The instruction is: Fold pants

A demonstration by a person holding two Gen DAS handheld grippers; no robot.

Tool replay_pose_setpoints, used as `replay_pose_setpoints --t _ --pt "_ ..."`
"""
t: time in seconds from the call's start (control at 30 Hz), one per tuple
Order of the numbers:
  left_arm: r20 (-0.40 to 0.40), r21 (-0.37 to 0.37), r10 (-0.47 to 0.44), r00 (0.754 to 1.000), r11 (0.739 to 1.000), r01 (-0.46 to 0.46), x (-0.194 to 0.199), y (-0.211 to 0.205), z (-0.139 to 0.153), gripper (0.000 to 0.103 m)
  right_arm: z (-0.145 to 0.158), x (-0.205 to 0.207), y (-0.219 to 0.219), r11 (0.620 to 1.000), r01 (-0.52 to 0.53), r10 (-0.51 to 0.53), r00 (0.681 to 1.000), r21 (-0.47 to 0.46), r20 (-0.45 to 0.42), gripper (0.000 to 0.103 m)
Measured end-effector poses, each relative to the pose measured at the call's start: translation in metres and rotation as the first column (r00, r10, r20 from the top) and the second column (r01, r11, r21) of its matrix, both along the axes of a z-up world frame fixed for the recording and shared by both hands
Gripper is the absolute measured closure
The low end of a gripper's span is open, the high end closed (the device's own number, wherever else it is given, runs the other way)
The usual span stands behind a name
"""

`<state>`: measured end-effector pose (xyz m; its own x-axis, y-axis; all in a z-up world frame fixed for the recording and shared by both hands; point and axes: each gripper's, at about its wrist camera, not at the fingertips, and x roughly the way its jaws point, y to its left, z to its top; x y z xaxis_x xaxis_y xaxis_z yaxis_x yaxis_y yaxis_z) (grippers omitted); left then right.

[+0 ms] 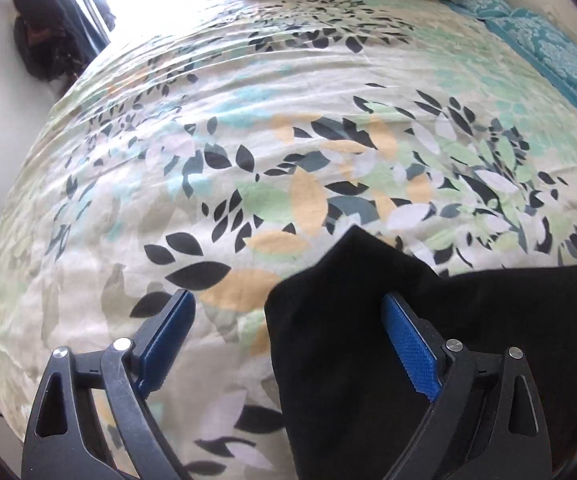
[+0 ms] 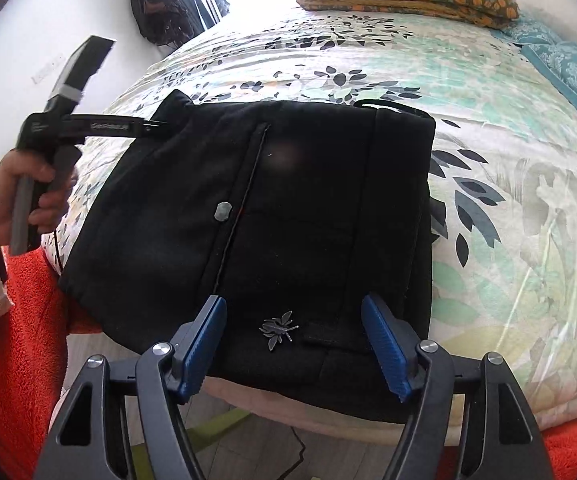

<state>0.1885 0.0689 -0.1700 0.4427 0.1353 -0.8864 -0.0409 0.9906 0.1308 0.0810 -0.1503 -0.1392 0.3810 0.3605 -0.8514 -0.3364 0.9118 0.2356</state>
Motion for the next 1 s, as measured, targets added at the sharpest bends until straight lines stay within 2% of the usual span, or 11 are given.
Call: replay_pose_setpoints --t 0.1,0.2,0.33,0.47,0.53,0.6,0.7,0.8,0.87,0.93,1.0 --pt "0.027 0.01 0.118 0.993 0.993 -0.119 0.014 0.016 0.001 0.004 -0.001 0.0 -0.001 1.0 -0.006 0.006 1.0 0.005 0.002 0.032" --pt "0.058 -0.025 0.149 0.987 0.989 -0.148 0.008 0.025 0.018 0.009 0.0 -0.002 -0.001 1.0 -0.017 0.017 1.0 0.005 0.012 0.032" --pt "0.106 -0.047 0.102 0.989 0.994 -0.097 -0.027 0.021 0.05 0.009 0.017 -0.007 -0.003 1.0 -0.01 0.01 0.998 0.004 0.056 0.032" --pt "0.121 -0.14 0.007 0.993 0.99 0.01 -0.093 -0.004 0.068 0.007 0.052 -0.026 0.002 1.0 -0.002 0.003 0.979 -0.009 0.205 0.032" --pt "0.11 -0.2 -0.051 0.993 0.977 0.072 -0.118 -0.027 0.062 0.007 0.058 -0.03 0.012 1.0 -0.022 0.022 0.972 -0.006 0.233 0.032" --pt "0.089 -0.234 -0.102 0.991 0.965 0.12 -0.139 -0.051 0.047 0.007 0.049 -0.03 0.024 0.998 -0.048 0.053 0.978 -0.03 0.203 0.032" --pt "0.034 -0.185 -0.132 0.991 0.973 0.136 -0.155 -0.074 0.007 0.007 0.018 -0.024 0.031 0.993 -0.053 0.06 0.996 -0.103 0.07 0.032" --pt "0.087 -0.098 -0.145 0.986 0.983 0.153 -0.165 -0.083 -0.004 0.007 0.012 -0.032 0.039 0.983 -0.071 0.089 0.991 -0.171 0.102 0.031" --pt "0.064 -0.111 -0.142 0.988 0.983 0.148 -0.161 -0.083 -0.002 0.007 0.011 -0.035 0.046 0.973 -0.073 0.099 0.989 -0.218 0.113 0.03" --pt "0.06 -0.135 -0.135 0.989 0.981 0.142 -0.157 -0.079 -0.003 0.006 0.009 -0.037 0.045 0.974 -0.06 0.089 0.988 -0.217 0.123 0.028" --pt "0.067 -0.125 -0.142 0.988 0.981 0.149 -0.158 -0.08 -0.003 0.006 0.009 -0.036 0.046 0.973 -0.062 0.091 0.988 -0.223 0.122 0.027"
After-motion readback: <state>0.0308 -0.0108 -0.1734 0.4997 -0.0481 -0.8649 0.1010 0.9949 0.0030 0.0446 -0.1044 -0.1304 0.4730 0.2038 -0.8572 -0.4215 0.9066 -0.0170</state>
